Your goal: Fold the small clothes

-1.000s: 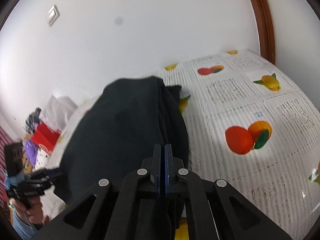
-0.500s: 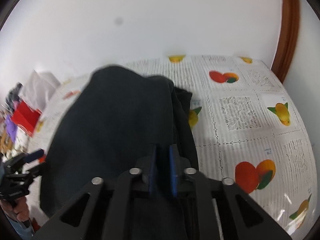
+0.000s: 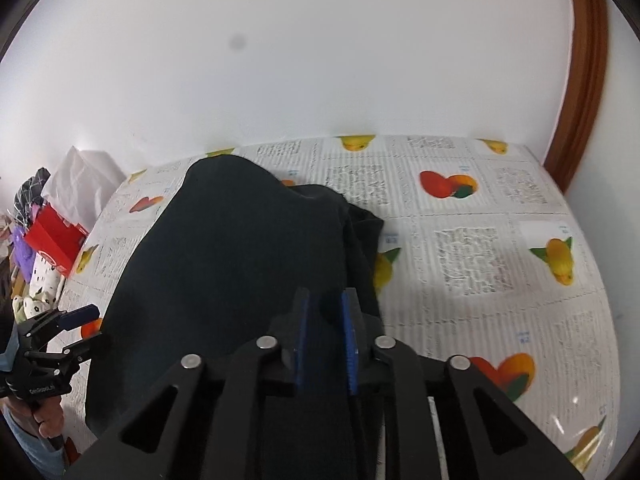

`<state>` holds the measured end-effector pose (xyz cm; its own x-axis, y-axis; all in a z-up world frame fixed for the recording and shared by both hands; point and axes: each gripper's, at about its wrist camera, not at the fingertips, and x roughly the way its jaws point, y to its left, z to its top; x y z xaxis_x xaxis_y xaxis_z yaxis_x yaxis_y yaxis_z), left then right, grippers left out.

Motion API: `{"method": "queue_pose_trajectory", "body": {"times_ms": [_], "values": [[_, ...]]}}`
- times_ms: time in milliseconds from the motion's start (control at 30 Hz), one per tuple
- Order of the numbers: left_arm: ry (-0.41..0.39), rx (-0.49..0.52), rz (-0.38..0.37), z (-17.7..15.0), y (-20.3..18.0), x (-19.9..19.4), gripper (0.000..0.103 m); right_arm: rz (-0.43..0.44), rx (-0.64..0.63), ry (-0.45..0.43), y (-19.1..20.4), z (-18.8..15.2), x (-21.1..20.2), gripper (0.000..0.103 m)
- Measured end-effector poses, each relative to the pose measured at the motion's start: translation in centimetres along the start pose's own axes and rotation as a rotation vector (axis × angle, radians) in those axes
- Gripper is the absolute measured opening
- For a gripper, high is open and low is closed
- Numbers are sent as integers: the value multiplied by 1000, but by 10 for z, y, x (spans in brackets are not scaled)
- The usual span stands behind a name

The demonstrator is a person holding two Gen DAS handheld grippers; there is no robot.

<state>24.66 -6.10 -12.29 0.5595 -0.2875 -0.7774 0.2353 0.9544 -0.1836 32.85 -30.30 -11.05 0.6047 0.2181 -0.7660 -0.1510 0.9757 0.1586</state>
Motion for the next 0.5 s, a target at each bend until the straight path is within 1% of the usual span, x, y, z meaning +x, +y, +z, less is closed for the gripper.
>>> {"method": "queue_pose_trajectory", "body": {"times_ms": [33,67,100,133,167,333,367,433,500], "values": [[0,1,2,0,0,0,63,-13,-12,13,2,-1,7,16],[-1,3,4,-1,-1,0,63,-33,-15,26,3,-2,13,12],[-1,3,6,-1,-1,0,63,-61,-14,33,2,-4,17,4],[1,2,8,-2,-1,-1,63,-98,-6,31,0,-8,20,4],[3,4,11,-3,-2,-2,63,-102,6,20,-3,-12,18,4],[-4,15,24,-13,-4,-13,62,-58,85,-37,-21,-35,-21,5],[-4,9,20,-15,-3,-15,62,-50,93,-48,-23,-39,-28,6],[0,-2,6,-21,-3,-18,62,-23,109,-56,-27,-50,-41,11],[4,-16,-3,-27,-2,-21,62,9,121,-61,-30,-64,-51,26]]}}
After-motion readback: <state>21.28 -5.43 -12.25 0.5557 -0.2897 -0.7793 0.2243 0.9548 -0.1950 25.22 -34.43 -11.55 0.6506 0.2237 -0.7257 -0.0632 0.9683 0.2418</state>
